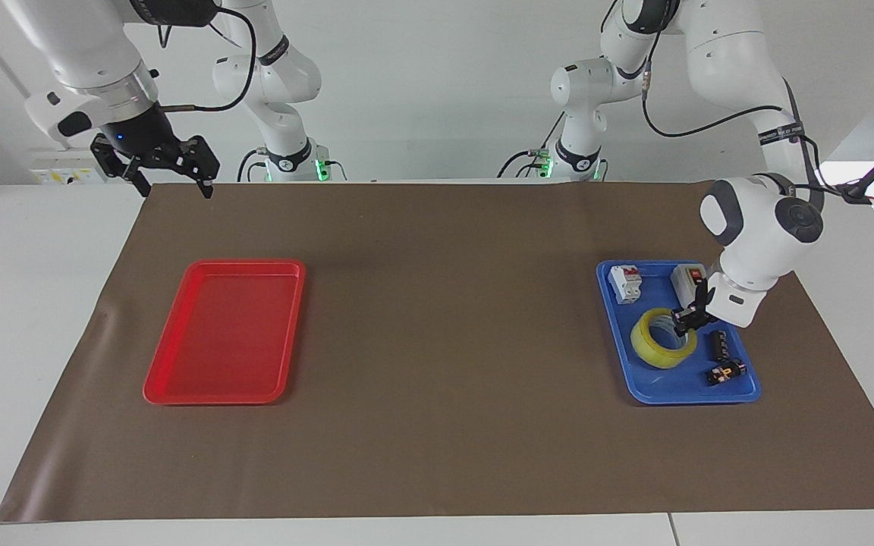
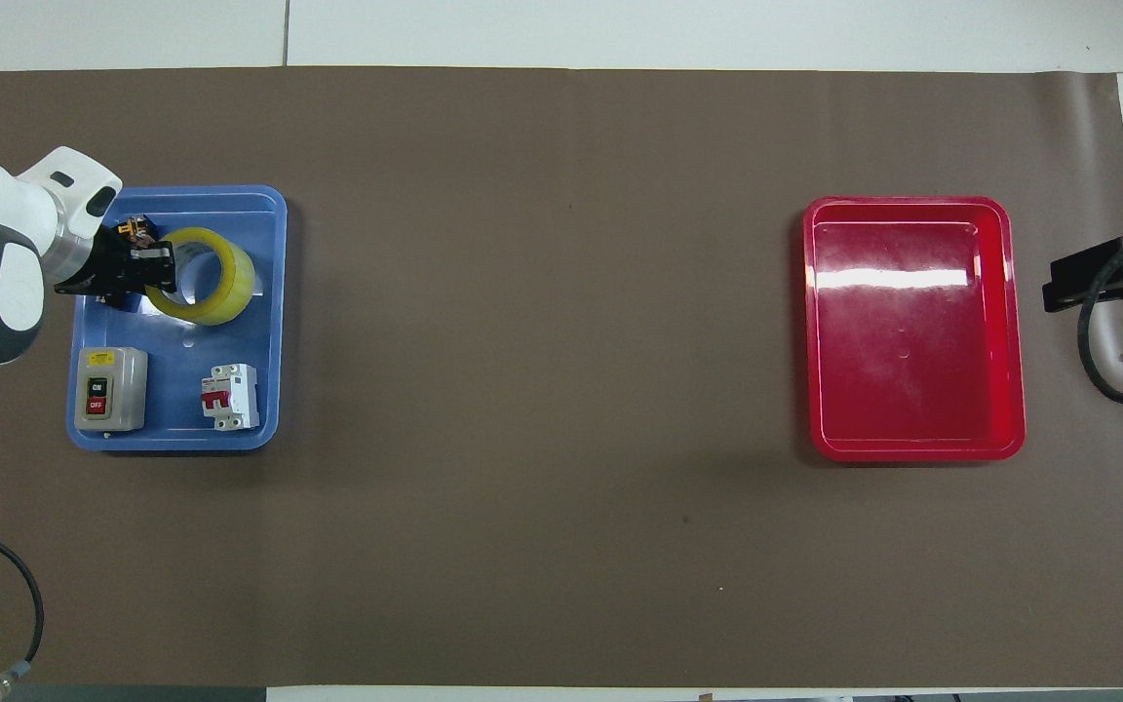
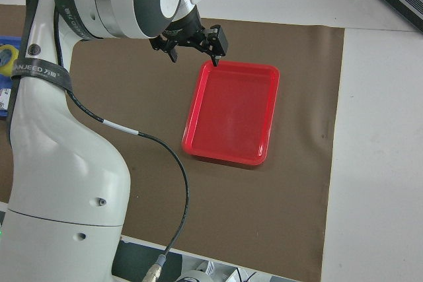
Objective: Place and move tape with both arms
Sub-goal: 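Reach the left gripper down and grasp the yellow tape roll, then lift the tape with the left gripper and set it mid-table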
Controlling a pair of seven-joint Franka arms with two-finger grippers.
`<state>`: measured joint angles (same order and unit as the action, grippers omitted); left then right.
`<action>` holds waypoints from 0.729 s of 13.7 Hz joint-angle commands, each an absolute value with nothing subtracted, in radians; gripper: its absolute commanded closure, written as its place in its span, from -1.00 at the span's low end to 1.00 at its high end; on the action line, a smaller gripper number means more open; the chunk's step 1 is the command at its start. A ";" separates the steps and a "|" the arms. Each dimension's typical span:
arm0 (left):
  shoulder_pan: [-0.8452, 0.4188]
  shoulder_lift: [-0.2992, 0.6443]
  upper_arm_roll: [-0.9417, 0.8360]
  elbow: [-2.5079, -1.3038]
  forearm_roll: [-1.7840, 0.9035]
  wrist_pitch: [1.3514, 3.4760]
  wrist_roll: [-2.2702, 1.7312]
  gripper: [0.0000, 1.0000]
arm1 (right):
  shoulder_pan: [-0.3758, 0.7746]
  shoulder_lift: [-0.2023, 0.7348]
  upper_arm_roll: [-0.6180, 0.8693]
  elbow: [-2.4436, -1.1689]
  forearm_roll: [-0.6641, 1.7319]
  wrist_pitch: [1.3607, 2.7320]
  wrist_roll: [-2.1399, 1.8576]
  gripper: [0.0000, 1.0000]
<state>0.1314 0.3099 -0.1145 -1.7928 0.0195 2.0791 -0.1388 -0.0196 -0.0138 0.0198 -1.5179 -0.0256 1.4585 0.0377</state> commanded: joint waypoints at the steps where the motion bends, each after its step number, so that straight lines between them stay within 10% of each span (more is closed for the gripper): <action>1: 0.071 0.376 -0.110 -1.544 0.048 1.842 -0.225 1.00 | -0.026 -0.031 0.025 -1.539 -0.029 1.468 0.021 -1.00; 5: -0.111 0.459 -0.109 -1.306 0.089 1.623 -0.461 1.00 | -0.028 -0.031 0.025 -1.539 -0.028 1.468 0.021 -1.00; 10: -0.337 0.465 -0.115 -1.295 0.036 1.684 -0.761 1.00 | -0.023 -0.031 0.025 -1.539 -0.029 1.468 0.023 -1.00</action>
